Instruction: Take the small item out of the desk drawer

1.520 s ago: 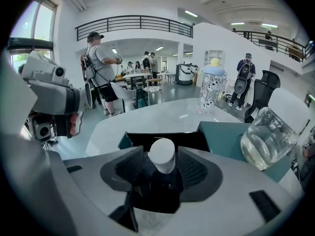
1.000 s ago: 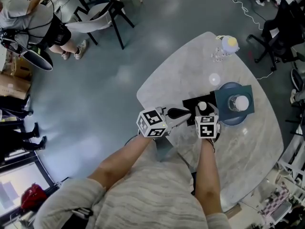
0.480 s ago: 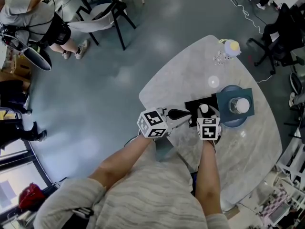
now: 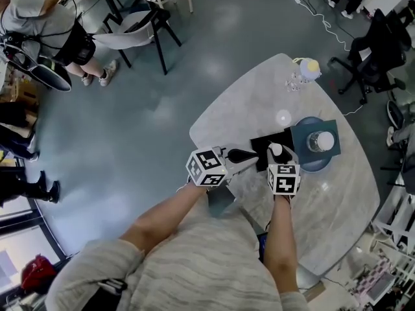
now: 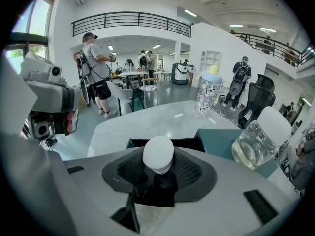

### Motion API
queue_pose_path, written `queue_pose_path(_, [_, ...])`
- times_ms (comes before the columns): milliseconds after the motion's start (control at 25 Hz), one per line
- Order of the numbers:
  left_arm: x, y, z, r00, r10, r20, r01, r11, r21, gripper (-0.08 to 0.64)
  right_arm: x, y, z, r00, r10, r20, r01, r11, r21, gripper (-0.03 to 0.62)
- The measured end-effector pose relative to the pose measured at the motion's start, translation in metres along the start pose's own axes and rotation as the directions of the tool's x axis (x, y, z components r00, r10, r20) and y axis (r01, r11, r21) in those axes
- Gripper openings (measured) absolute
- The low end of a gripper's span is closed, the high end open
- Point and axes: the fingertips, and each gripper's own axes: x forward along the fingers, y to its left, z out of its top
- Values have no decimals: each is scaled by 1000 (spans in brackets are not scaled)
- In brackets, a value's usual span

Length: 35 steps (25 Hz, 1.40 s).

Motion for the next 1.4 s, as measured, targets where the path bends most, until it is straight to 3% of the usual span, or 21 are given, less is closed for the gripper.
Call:
queue_pose_path(280, [-12, -13, 8, 1000, -27, 16, 26, 999, 19, 17, -36, 10, 21, 992, 0, 124, -7, 998, 57, 172])
queue_pose_path(600, [-32, -35, 32, 997, -52, 59, 48, 997, 64, 17, -90, 31, 64, 949, 15, 314, -45, 995, 90, 172])
queue_pose_path(1000, [-60, -77, 79, 985, -103, 139, 81, 984, 156, 17, -163, 68, 118, 852, 47, 522, -79, 996, 39, 172])
queue_pose_path(1400, [-96, -122, 114, 971, -152, 185, 100, 960, 262, 17, -230, 104, 144, 723, 74, 686, -112, 994, 10, 172])
